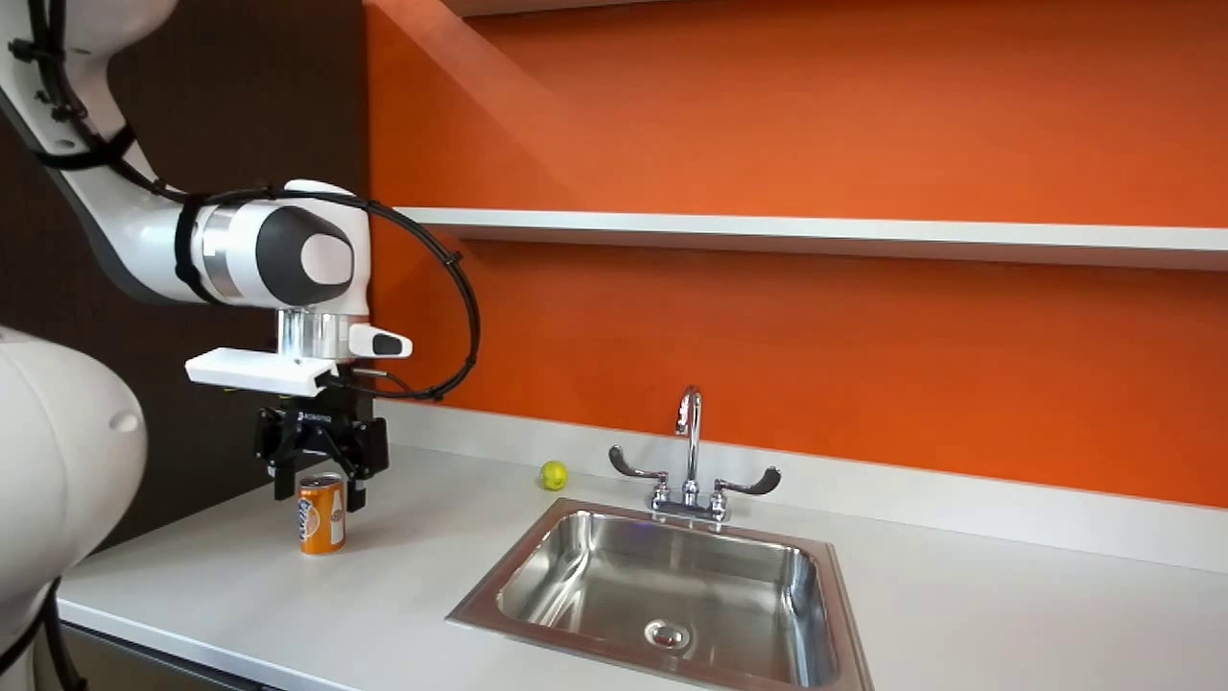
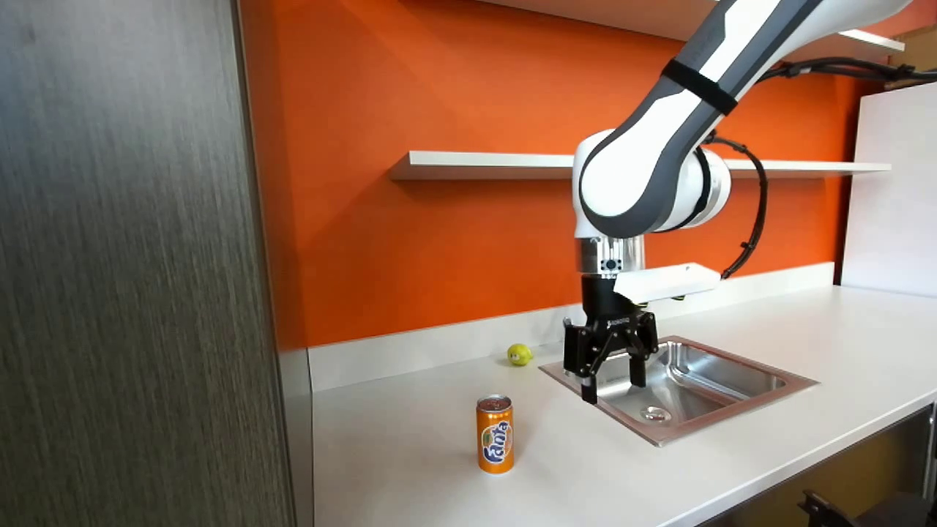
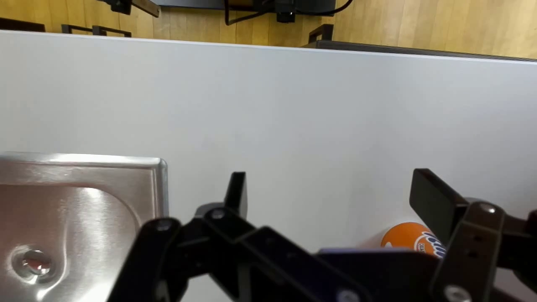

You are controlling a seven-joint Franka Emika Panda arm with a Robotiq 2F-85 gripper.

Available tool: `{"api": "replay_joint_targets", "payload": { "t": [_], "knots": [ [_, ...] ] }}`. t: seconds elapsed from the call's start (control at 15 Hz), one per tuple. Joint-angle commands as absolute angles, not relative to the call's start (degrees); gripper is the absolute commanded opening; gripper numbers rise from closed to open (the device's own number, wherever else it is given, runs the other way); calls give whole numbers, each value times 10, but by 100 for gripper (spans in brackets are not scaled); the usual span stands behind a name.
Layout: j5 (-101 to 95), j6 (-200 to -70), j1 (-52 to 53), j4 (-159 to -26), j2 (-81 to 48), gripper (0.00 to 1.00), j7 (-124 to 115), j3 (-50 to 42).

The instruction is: Put the can on the stand

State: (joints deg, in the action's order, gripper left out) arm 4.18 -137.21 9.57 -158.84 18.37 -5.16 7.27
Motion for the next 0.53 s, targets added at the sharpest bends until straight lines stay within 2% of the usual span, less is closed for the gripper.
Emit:
{"api": "replay_joint_targets", "payload": {
  "t": [0.0,0.47],
  "knots": [
    [55,-1390,107,-1582,162,100,-80,95],
    [55,-1418,131,-1569,134,100,-120,127]
  ]
}}
